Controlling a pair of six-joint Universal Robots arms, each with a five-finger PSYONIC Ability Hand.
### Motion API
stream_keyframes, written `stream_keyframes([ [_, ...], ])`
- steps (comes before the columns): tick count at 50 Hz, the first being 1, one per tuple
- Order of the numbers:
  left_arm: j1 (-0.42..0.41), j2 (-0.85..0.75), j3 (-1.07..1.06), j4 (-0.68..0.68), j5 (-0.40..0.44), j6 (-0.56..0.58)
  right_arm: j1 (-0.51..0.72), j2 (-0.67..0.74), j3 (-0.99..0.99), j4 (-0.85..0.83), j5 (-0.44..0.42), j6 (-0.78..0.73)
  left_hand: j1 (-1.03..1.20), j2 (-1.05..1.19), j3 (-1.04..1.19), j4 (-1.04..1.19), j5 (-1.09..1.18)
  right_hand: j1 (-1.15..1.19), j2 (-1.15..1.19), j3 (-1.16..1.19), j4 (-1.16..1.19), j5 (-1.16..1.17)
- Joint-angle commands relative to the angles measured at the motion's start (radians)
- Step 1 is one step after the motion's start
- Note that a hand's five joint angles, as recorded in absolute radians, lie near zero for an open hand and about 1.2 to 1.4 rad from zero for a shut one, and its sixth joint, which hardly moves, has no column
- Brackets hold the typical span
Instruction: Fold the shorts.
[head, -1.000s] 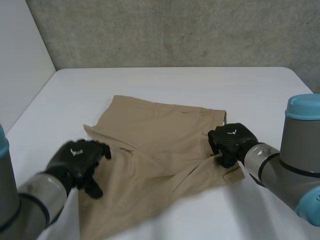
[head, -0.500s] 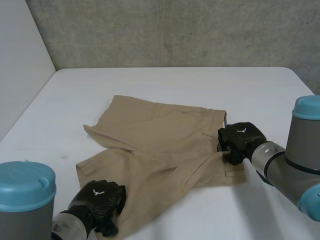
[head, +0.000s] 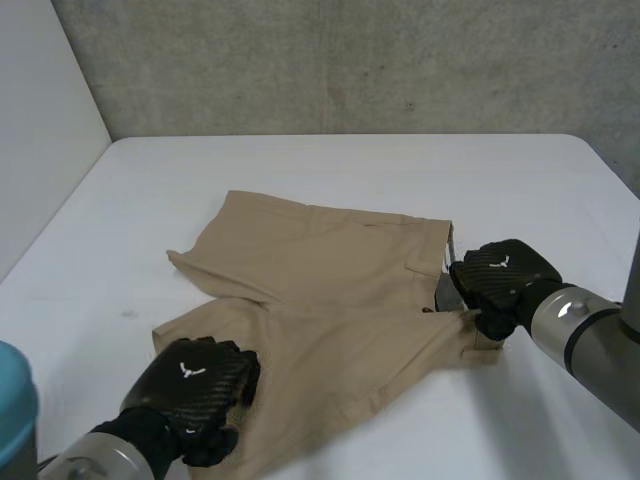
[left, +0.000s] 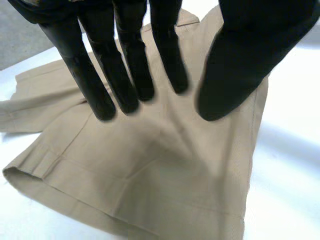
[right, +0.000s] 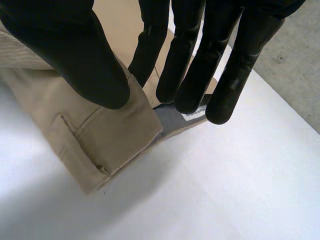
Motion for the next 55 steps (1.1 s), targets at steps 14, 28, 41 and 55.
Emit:
stream_keyframes([
  [14, -0.014, -0.134, -0.07, 0.047, -0.009, -0.016, -0.01, 0.057, 0.01, -0.077, 0.003, 0.049, -0.36, -0.388, -0.413, -0.411, -0.414, 0.451, 0.221, 0.204, 0.203, 0.232],
  [28, -0.036, -0.228, -0.052, 0.144, -0.049, -0.013, -0.01, 0.055, 0.021, -0.097, 0.001, 0.055, -0.207, -0.235, -0.261, -0.258, -0.261, 0.451, 0.221, 0.204, 0.203, 0.232],
  [41, -0.106, -0.269, -0.03, 0.162, -0.118, -0.013, -0.011, 0.057, 0.022, -0.105, 0.001, 0.057, 0.056, 0.028, 0.003, 0.005, 0.002, 0.451, 0.221, 0.204, 0.203, 0.232],
  [55, -0.131, -0.156, 0.029, 0.104, -0.188, 0.006, -0.011, 0.02, 0.027, -0.073, 0.006, 0.028, 0.644, 0.616, 0.59, 0.593, 0.59, 0.451, 0.221, 0.204, 0.203, 0.232],
])
